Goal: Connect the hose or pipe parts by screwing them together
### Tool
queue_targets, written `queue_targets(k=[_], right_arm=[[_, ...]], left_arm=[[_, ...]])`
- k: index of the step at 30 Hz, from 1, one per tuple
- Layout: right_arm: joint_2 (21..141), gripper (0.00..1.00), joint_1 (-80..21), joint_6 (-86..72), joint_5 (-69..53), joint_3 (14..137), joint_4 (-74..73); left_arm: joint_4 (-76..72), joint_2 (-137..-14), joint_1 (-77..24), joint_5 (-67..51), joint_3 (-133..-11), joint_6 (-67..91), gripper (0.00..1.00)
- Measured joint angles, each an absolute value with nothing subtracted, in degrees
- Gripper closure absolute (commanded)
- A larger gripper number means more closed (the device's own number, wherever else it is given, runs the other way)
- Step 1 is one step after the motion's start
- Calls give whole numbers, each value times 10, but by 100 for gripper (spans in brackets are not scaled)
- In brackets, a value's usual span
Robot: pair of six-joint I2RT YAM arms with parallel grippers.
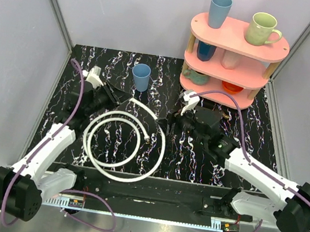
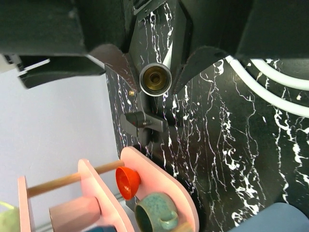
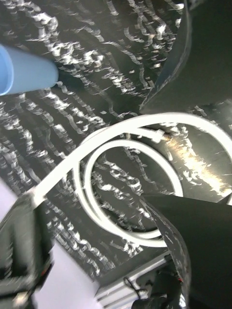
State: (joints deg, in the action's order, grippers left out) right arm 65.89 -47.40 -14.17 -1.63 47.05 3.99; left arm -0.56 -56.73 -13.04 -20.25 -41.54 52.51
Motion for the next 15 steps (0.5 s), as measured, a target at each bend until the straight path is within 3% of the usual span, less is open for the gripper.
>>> queue_targets(k=[15], right_arm=[[737, 17, -474, -66, -189, 472, 197]], left_arm=[[3, -559, -185, -229, -416, 473, 100]])
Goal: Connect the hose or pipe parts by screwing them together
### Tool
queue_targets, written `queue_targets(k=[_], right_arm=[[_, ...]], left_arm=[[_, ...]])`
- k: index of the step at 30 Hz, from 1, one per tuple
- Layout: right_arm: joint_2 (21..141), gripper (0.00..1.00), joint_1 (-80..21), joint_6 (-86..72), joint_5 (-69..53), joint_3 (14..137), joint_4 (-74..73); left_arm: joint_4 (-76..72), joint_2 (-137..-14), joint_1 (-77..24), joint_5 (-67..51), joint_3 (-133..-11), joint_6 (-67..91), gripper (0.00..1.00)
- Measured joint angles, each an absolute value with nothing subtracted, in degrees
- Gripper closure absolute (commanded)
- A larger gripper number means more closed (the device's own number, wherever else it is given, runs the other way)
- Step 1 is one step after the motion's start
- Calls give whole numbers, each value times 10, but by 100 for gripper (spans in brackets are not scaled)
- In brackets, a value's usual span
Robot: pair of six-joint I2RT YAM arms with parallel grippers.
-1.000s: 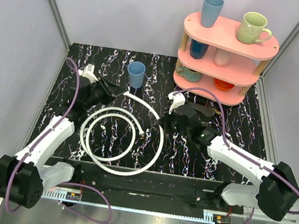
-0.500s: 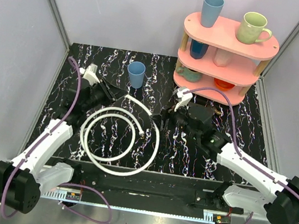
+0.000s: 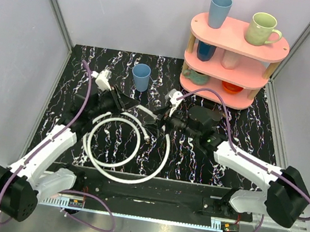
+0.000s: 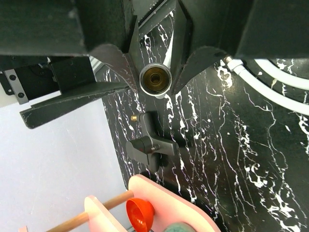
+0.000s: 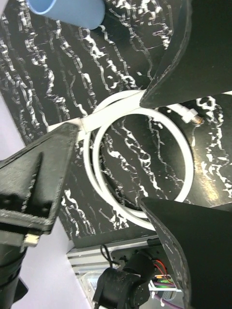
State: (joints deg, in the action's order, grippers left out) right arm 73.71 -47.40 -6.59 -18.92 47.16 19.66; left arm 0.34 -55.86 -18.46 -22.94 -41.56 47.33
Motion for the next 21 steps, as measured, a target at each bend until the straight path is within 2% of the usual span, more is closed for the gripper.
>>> queue_targets(k=[9, 12, 18, 21], right_arm=[[766, 19, -474, -48, -187, 472, 246], [765, 18, -474, -53, -132, 472, 225], [724, 17, -470, -95, 74, 484, 82], [708, 15, -456, -107, 106, 504, 10]], left_arm=[[0, -550, -200, -240, -416, 471, 100], [16, -549, -201, -225, -417, 458, 100], [61, -580, -199, -182, -435, 433, 100], [63, -608, -198, -181, -435, 434, 100]])
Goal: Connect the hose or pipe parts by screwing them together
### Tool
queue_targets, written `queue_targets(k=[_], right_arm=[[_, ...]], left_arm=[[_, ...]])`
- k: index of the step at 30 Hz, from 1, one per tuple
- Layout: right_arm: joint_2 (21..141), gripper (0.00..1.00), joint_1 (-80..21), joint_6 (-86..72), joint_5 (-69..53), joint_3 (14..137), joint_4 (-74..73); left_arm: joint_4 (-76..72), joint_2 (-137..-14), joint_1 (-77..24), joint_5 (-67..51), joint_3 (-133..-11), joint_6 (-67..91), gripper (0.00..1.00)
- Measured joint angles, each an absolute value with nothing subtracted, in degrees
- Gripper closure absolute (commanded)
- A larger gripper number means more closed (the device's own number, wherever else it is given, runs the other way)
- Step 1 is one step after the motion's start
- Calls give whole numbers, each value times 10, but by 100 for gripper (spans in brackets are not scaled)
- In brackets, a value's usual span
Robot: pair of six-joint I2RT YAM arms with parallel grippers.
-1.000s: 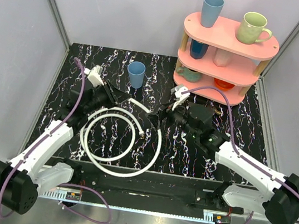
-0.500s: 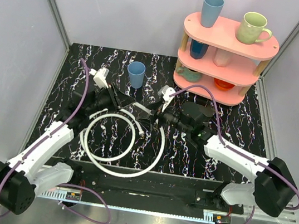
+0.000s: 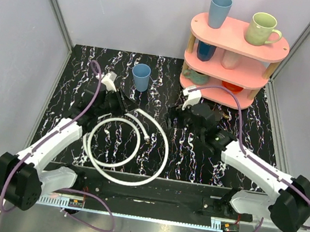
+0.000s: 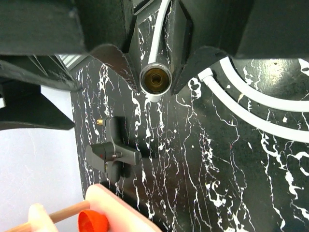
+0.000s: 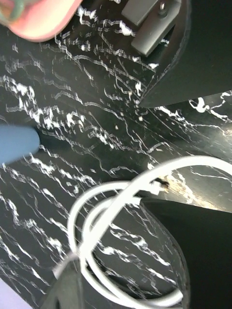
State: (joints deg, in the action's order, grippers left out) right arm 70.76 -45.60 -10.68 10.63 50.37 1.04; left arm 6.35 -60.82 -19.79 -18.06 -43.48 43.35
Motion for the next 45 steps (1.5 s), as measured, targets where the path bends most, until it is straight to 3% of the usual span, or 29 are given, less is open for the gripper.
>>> queue_targets(k=[8, 14, 26, 31, 35, 37, 39, 41, 43, 45], right_arm=[[644, 12, -451, -53, -75, 425, 94], [697, 15, -451, -26, -174, 433, 181], [794, 35, -451, -34, -266, 448, 323], [808, 39, -451, -41, -271, 456, 349], [814, 52, -451, -45, -270, 458, 362], [817, 66, -451, -45, -269, 459, 367], [820, 73, -450, -42, -265, 462, 370], [823, 71, -448, -43, -265, 462, 375], [825, 59, -448, -44, -265, 462, 380], [826, 57, -448, -48, -267, 462, 383]], left_arm=[[29, -629, -198, -221, -427, 444, 100], [-8, -605, -205, -247, -409, 469, 100], [-57, -572, -226, -260, -375, 515, 100], [-79, -570, -228, -268, -364, 536, 100], [-91, -566, -230, -271, -359, 550, 100], [-93, -561, -230, -271, -356, 555, 100], [-96, -555, -230, -273, -351, 559, 100], [-96, -553, -230, -272, -351, 561, 100], [-99, -552, -229, -272, -350, 565, 100], [-103, -552, -229, -273, -349, 573, 100]])
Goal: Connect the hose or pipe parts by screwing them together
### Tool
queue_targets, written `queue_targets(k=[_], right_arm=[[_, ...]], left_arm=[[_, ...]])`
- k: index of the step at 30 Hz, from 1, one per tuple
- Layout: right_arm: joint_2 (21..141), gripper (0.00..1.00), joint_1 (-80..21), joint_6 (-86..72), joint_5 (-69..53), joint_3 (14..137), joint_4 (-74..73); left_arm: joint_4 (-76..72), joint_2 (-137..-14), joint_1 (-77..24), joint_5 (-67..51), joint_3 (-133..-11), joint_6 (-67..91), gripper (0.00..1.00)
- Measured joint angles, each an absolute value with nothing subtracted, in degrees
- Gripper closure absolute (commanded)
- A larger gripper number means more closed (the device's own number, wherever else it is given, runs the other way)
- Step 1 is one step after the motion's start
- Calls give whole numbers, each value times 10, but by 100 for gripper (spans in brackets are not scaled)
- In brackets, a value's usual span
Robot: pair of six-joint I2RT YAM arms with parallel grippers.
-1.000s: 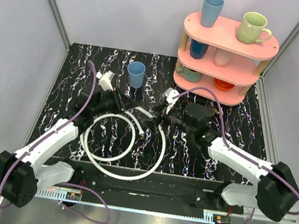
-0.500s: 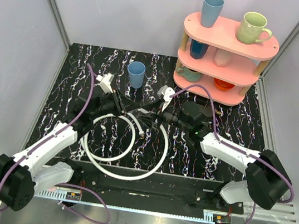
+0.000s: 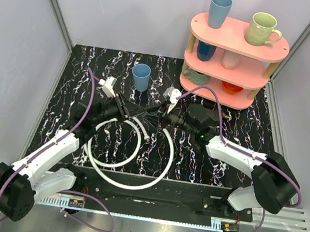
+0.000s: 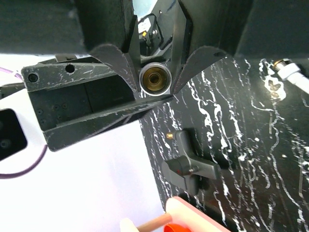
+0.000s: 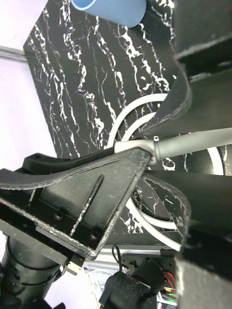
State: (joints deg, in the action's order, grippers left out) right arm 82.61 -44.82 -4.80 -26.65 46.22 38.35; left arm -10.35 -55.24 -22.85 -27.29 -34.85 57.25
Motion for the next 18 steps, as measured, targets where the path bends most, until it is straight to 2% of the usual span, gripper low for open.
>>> queue_targets(k=[4, 8, 10, 14, 15, 17, 18], right_arm=[[834, 59, -451, -52, -279, 464, 392], [835, 77, -451, -50, -280, 464, 392], [835, 77, -450, -46, -280, 464, 393], [835, 54, -450, -48, -275, 457, 406], [835, 53, -451, -51, -273, 453, 414], [829, 62, -451, -56, -265, 442, 425], [825, 75, -451, -56, -264, 438, 428]], left_arm=[[-123, -552, -232, -290, -345, 588, 100], [-126, -552, -232, -298, -345, 590, 100], [-125, -552, -231, -298, -345, 592, 100], [-125, -552, -231, -298, -345, 592, 100], [-125, -552, -232, -298, -345, 591, 100], [-124, -552, -232, -298, -345, 589, 100], [-124, -552, -232, -298, -344, 589, 100]])
